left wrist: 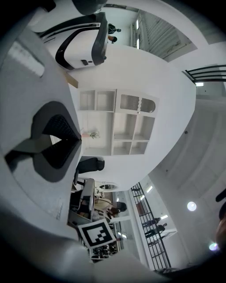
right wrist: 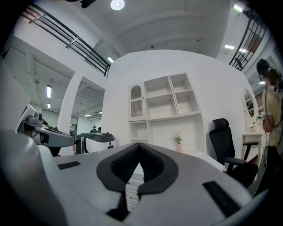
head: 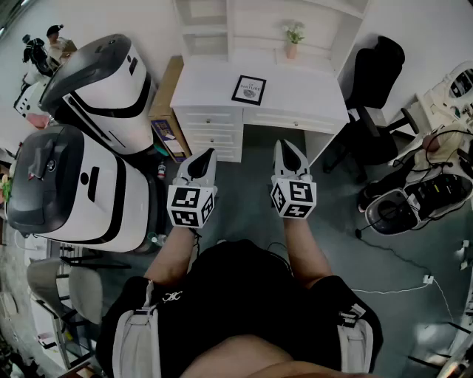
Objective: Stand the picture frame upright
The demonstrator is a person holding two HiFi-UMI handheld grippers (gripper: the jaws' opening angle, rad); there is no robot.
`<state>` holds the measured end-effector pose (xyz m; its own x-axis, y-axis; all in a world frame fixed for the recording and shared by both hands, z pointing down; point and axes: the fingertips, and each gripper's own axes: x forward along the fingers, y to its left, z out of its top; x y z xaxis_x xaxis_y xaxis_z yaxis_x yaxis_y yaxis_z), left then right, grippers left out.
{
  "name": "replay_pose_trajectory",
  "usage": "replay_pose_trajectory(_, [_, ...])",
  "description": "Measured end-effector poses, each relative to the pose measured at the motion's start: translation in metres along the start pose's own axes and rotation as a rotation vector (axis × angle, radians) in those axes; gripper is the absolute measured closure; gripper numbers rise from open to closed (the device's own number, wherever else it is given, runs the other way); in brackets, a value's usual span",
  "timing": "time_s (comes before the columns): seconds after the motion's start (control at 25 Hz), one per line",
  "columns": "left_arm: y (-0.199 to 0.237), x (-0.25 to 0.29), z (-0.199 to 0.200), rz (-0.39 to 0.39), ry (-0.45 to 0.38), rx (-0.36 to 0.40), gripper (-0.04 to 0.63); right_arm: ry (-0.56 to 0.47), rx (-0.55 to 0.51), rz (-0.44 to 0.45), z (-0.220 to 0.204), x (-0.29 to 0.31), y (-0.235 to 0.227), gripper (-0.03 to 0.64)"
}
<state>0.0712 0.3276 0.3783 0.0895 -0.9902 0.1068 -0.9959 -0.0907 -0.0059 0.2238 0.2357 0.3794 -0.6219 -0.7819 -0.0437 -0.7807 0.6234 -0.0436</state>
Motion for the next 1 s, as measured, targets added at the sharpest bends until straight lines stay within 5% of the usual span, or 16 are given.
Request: replay_pose_trajectory(1.0, [0.090, 0.002, -0.010, -0.046, -0.014, -0.028, 0.580, 0.020, 0.007, -0.060, -0.012, 0.048, 0.061, 0.615])
